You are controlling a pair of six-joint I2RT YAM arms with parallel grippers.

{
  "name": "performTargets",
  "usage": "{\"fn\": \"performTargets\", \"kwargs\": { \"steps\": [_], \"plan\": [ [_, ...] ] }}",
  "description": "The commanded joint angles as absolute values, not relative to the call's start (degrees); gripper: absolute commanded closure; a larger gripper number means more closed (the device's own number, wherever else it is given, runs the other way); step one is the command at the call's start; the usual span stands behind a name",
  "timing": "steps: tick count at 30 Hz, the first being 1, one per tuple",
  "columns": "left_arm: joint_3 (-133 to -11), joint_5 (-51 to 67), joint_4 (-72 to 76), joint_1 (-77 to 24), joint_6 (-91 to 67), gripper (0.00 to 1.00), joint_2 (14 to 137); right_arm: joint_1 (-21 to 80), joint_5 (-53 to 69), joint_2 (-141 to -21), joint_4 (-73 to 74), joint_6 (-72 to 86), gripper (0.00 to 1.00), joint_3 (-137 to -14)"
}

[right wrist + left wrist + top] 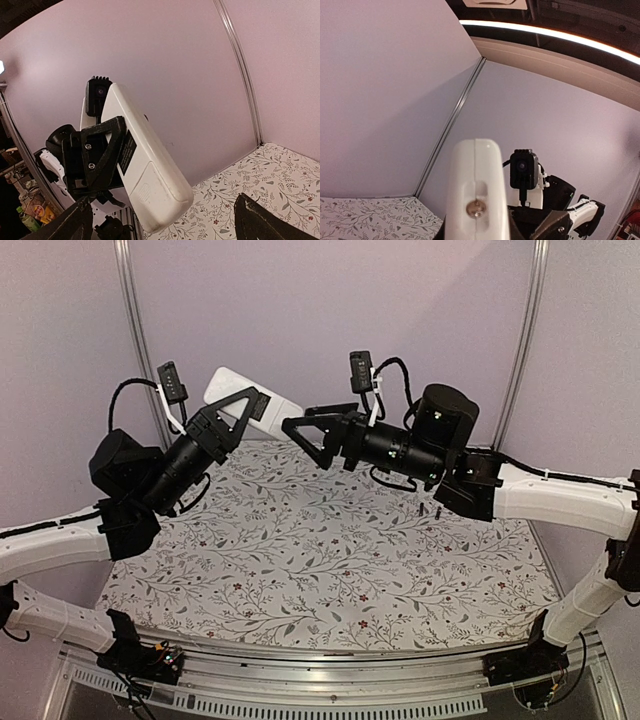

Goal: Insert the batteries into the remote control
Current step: Remove the battery cover from the remote control.

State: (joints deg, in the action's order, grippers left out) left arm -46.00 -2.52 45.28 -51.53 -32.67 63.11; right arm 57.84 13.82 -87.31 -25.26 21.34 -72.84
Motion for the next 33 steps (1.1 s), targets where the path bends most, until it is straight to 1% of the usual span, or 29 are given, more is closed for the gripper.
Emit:
{"fn": "performTargets", "kwargs": {
  "steps": [1,6,10,14,15,18,22,25,32,33],
  "plan": [
    [-45.4,-1.8,48.5,-52.4,-32.8,1.0,63.4,57.6,15.2,-90.6,-26.2,31.2,0.09,-77.1],
    [-44.6,-2.1,48.6,-53.2,-32.9,1.0,63.0,57.6,17.2,-94.2,-26.7,33.1,0.28,-80.5],
    [-44.8,-2.5,48.5,-53.4,-32.3,1.0,62.8,57.6,17.2,-95.0,-28.6,34.0,0.47,-80.5],
    [-44.7,-3.2,48.4,-53.5,-31.9,1.0,62.3,57.5,17.4,-94.9,-29.2,34.0,0.71,-79.6],
    [-44.6,-3.3,48.5,-53.6,-31.7,1.0,62.2,57.4,17.4,-94.8,-29.3,33.7,0.75,-79.1],
    [-44.4,-3.6,48.9,-53.5,-31.2,1.0,61.8,57.2,18.1,-94.4,-29.7,33.9,0.76,-78.0],
    [-44.3,-4.0,49.8,-53.4,-31.0,1.0,61.5,57.1,21.2,-94.4,-31.2,33.6,0.74,-77.3],
    [-43.9,-3.9,51.0,-53.4,-32.0,1.0,61.1,57.1,23.0,-94.3,-31.5,32.4,0.76,-77.2],
    [-44.1,-2.6,51.8,-53.4,-32.9,1.0,60.0,57.1,24.4,-93.0,-31.3,29.5,0.64,-76.1],
    [-44.2,-2.2,51.7,-53.4,-33.1,1.0,60.2,57.1,24.2,-92.8,-31.3,29.4,0.64,-76.0]
  ]
}}
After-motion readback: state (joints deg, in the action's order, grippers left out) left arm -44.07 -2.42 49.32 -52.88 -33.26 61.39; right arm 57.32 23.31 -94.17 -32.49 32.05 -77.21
